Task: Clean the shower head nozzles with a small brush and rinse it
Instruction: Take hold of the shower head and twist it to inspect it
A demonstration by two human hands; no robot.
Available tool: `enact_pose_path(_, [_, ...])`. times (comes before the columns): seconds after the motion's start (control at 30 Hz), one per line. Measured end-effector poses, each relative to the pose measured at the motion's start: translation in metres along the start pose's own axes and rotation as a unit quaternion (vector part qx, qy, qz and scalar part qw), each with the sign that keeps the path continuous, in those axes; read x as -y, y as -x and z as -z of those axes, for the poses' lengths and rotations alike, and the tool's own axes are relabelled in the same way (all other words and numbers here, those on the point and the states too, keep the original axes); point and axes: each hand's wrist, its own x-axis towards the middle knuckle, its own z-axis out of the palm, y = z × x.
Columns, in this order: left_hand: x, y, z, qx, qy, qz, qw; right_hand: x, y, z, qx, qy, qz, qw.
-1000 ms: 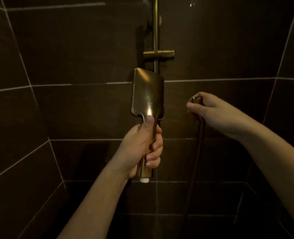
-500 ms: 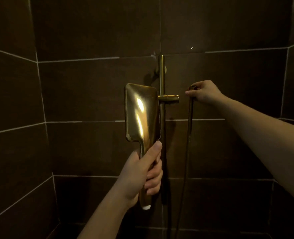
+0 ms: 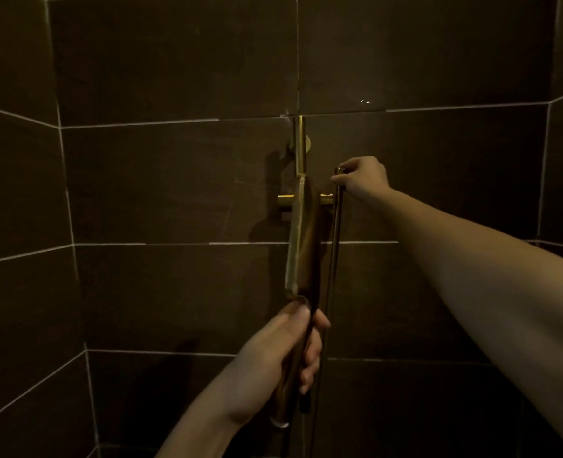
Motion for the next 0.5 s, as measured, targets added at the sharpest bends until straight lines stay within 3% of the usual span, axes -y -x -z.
enact_pose_path(0.13, [0.0, 0.002, -0.008, -0.026, -0.071, 0.002, 0.997, 0.0, -0.001, -0.008, 0.023, -0.008, 0.019, 1.0])
enact_pose_path(0.33, [-0.001, -0.002, -0.014, -0.1, -0.049, -0.074, 0.991, -0.003, 0.0, -0.02, 0.076, 0.0, 0.008, 0.997])
enact_pose_path(0.5, [0.004, -0.003, -0.014, -0.189, -0.036, -0.119, 0.974, -0.013, 0.01, -0.027, 0.041, -0.005, 0.009, 0.999])
